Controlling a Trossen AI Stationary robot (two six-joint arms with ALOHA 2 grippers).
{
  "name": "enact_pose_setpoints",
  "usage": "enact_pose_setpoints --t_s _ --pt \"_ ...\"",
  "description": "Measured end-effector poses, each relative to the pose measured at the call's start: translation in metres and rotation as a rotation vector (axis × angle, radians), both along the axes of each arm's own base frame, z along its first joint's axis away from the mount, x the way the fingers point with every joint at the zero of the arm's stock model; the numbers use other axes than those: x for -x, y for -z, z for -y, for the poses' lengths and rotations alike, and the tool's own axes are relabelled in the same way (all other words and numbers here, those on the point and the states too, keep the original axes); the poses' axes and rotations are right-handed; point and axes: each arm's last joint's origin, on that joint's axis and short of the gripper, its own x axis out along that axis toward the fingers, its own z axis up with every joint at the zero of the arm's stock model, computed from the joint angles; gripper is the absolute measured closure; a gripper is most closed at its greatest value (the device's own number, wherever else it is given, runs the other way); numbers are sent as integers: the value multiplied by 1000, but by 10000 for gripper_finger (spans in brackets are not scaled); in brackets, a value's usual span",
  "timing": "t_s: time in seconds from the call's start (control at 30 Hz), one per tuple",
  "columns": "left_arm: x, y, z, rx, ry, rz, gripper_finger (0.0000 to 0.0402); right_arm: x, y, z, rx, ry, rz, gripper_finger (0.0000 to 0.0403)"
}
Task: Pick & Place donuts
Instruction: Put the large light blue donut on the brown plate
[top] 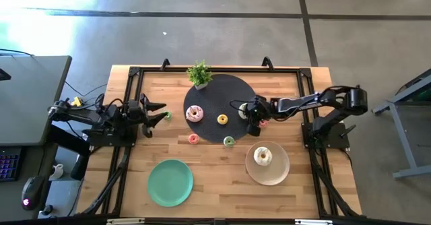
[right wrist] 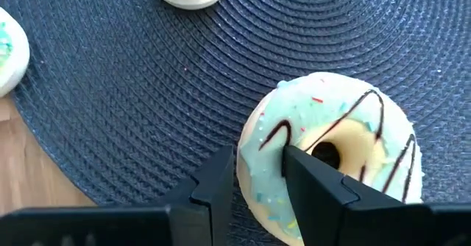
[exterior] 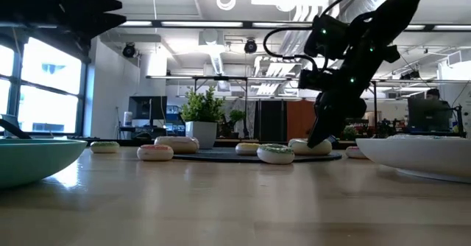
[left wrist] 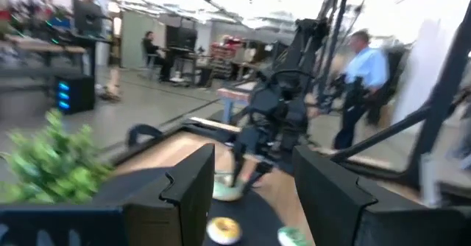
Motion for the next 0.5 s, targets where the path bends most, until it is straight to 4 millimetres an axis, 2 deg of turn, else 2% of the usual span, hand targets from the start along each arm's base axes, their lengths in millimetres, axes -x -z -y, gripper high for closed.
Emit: enact_pose_setpoints --t_s 0.17,0.3,0.4,0.5 --pt "-9 -25 0 -81 -97 -153 220 4 -15 -1 25 4 52 284" --pt "-20 -37 0 -82 -164 -304 220 8 -27 0 87 28 75 284" --pt "-31 -38 3 -40 -174 -385 220 9 -26 2 67 5 71 284" --pt "-43 -30 6 -27 -181 -471 220 6 -17 2 27 -16 46 284"
